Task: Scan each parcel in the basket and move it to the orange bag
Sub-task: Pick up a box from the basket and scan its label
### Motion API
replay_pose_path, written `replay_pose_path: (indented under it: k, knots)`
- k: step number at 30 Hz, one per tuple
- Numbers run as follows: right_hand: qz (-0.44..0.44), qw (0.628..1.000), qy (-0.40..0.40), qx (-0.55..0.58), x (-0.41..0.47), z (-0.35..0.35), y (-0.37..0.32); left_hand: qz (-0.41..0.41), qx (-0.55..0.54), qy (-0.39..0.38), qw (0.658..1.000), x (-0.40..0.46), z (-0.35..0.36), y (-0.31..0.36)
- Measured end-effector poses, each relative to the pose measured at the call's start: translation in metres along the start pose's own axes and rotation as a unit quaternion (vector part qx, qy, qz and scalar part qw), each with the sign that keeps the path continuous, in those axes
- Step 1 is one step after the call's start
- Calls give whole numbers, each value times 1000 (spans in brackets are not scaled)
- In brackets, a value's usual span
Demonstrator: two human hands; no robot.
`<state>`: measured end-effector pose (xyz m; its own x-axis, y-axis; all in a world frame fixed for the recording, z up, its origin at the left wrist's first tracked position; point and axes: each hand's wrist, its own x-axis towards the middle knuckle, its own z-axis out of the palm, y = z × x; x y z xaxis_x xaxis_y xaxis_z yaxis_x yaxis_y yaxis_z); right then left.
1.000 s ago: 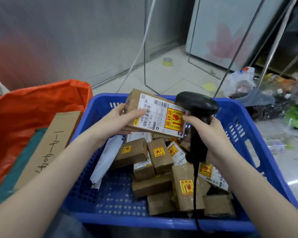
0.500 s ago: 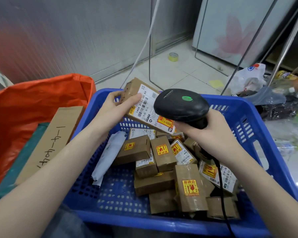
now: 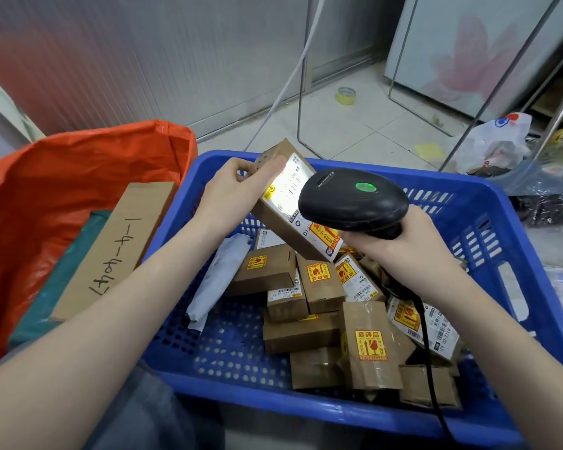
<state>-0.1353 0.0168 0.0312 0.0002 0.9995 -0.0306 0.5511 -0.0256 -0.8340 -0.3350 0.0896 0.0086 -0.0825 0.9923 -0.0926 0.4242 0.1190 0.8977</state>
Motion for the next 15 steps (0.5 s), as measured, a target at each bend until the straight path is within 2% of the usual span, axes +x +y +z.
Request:
replay_pose_path:
  k: [15]
  knots:
    - [-11, 1000, 3, -28, 2, 2, 3, 0, 4, -4, 1000, 1, -1, 2]
